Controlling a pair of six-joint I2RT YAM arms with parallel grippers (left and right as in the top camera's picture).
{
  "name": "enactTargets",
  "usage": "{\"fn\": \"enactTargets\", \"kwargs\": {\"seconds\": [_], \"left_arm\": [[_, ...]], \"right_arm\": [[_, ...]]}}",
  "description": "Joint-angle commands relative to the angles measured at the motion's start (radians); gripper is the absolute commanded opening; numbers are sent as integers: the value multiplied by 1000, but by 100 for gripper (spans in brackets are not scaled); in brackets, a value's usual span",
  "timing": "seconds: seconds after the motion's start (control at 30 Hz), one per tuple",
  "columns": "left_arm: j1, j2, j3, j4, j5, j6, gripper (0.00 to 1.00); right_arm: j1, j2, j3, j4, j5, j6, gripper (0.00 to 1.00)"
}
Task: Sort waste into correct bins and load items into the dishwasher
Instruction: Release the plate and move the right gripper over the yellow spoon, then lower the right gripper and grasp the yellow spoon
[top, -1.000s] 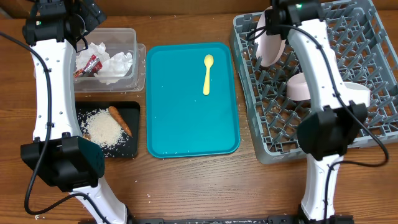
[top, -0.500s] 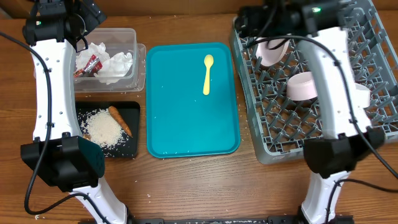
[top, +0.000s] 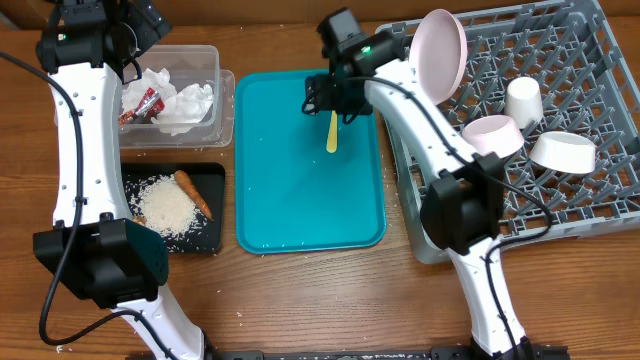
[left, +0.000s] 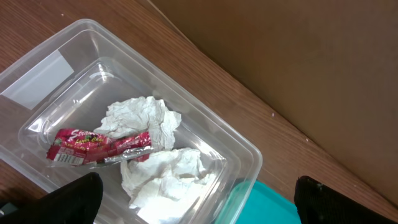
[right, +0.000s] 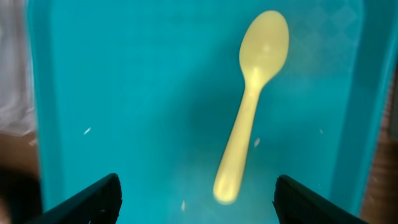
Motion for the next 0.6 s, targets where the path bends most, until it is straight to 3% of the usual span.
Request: {"fn": "enactTargets", "kwargs": {"seconds": [0.0,0.43,0.57], "left_arm": [[-2,-18,12,1,1,-13,100],[-2,-18,12,1,1,-13,100],[-2,-18,12,1,1,-13,100]], "right_arm": [[-8,26,8,31,47,62,81],[-8,152,8,92,100,91,79],[-6,154,8,103,127,92,69]]}}
